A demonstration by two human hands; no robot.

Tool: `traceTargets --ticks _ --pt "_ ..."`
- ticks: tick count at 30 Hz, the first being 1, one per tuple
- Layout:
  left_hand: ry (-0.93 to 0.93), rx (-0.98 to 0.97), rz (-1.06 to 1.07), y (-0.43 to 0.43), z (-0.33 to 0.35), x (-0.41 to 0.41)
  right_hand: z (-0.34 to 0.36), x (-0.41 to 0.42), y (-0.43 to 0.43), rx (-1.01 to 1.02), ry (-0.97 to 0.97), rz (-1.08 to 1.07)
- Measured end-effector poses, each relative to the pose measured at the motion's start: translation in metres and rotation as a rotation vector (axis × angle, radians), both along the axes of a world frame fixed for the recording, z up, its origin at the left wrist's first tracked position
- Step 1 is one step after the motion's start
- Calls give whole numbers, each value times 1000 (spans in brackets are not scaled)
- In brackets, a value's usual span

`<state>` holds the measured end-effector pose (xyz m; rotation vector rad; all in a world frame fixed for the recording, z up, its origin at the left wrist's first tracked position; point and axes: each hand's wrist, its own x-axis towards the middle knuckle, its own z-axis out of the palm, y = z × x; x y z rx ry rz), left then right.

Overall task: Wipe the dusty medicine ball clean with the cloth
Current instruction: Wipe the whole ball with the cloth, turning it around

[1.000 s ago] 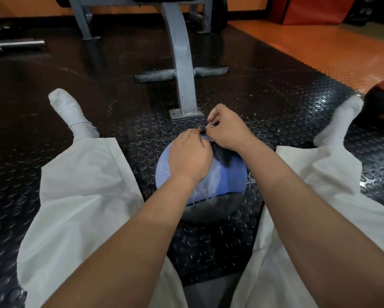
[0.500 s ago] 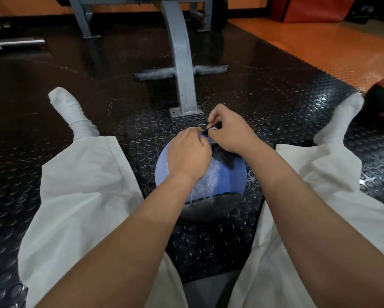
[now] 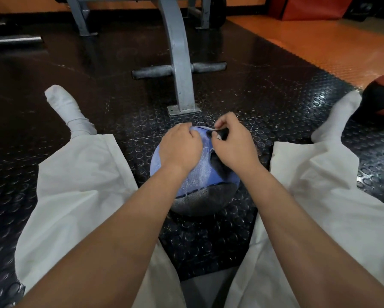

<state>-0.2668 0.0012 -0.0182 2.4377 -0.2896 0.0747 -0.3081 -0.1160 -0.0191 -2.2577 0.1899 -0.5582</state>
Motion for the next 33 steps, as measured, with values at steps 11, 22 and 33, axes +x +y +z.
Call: traceTargets --ticks 11,22,33 --pt "63 -50 74 5 0 15 -22 -13 29 -272 -286 -1" --pt "53 -88 96 10 0 9 13 28 31 -80 15 -135" --pt "124 -144 82 15 -1 21 -28 -26 54 -227 -232 -166"
